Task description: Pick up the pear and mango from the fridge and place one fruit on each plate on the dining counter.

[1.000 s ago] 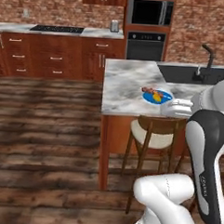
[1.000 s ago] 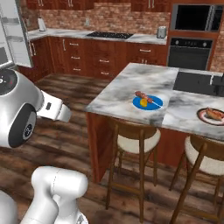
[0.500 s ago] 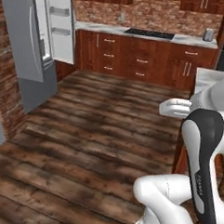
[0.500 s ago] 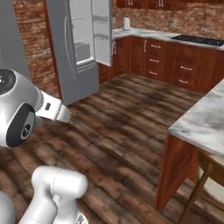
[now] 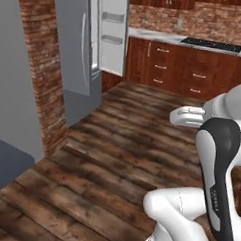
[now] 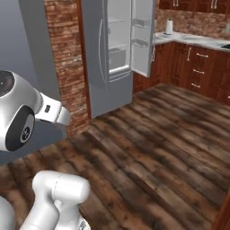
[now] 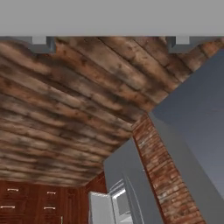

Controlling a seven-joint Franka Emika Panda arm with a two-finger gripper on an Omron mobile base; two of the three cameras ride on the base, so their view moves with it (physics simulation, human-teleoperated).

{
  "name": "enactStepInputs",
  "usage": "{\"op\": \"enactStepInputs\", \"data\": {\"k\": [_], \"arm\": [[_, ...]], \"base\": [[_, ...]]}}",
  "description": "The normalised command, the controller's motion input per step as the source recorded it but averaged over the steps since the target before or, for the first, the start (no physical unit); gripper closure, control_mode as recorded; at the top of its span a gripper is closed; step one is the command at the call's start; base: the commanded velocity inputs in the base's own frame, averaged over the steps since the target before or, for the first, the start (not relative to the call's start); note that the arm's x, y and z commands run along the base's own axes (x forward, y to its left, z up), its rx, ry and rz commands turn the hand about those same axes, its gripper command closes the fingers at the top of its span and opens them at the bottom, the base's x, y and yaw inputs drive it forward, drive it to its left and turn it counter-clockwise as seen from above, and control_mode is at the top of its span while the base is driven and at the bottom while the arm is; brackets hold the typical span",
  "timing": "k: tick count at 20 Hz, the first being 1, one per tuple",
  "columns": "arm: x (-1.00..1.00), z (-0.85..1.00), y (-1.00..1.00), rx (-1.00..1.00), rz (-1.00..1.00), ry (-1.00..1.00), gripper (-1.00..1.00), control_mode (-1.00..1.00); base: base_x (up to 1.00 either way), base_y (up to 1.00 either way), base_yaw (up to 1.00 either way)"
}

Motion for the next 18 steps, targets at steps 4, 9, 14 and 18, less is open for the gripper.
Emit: {"op": "enactStepInputs", "data": {"k": [4, 9, 14, 18], "arm": [[0.0, 0.0, 0.0, 0.0, 0.0, 0.0, -1.0, 1.0], [0.0, 0.0, 0.0, 0.0, 0.0, 0.0, -1.0, 1.0], [0.0, 0.0, 0.0, 0.0, 0.0, 0.0, -1.0, 1.0], [0.0, 0.0, 0.0, 0.0, 0.0, 0.0, -1.0, 1.0]], "base": [[1.0, -0.59, 0.27], [1.0, -0.53, 0.25], [1.0, -0.33, 0.24], [1.0, 0.38, 0.04]]}}
